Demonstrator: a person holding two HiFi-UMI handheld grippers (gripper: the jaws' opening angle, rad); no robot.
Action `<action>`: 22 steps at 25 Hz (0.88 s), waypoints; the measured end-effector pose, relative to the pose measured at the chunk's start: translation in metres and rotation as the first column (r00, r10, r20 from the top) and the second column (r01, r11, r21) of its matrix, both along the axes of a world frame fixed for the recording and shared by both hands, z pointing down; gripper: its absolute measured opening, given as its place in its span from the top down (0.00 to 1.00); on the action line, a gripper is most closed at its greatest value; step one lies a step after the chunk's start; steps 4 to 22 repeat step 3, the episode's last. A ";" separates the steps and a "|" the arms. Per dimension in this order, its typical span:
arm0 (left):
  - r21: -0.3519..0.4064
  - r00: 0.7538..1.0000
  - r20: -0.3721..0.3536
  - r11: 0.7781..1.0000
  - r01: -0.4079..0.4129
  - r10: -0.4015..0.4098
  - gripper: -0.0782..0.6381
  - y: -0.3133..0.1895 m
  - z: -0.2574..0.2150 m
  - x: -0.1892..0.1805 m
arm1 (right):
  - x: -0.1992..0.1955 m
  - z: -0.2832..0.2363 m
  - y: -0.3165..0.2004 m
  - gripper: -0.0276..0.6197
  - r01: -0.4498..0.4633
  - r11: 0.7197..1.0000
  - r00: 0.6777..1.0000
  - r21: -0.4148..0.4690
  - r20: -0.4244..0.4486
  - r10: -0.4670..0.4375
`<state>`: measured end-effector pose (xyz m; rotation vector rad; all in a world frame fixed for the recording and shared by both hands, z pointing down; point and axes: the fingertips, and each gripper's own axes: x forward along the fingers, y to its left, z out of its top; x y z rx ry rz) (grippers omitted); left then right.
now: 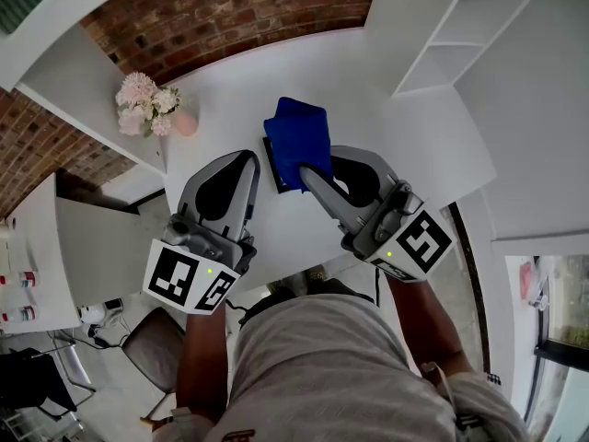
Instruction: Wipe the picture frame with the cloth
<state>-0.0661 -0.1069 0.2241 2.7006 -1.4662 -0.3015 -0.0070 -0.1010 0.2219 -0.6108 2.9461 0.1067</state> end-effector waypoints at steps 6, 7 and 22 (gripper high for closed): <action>0.001 1.000 0.000 1.000 0.000 0.000 0.89 0.000 -0.001 -0.001 | 0.000 -0.001 0.000 0.88 0.000 1.000 1.000 0.002 0.002 0.000; 0.001 1.000 0.000 1.000 0.000 0.000 0.89 0.000 -0.001 -0.001 | 0.000 -0.001 0.000 0.88 0.000 1.000 1.000 0.002 0.002 0.000; 0.001 1.000 0.000 1.000 0.000 0.000 0.89 0.000 -0.001 -0.001 | 0.000 -0.001 0.000 0.88 0.000 1.000 1.000 0.002 0.002 0.000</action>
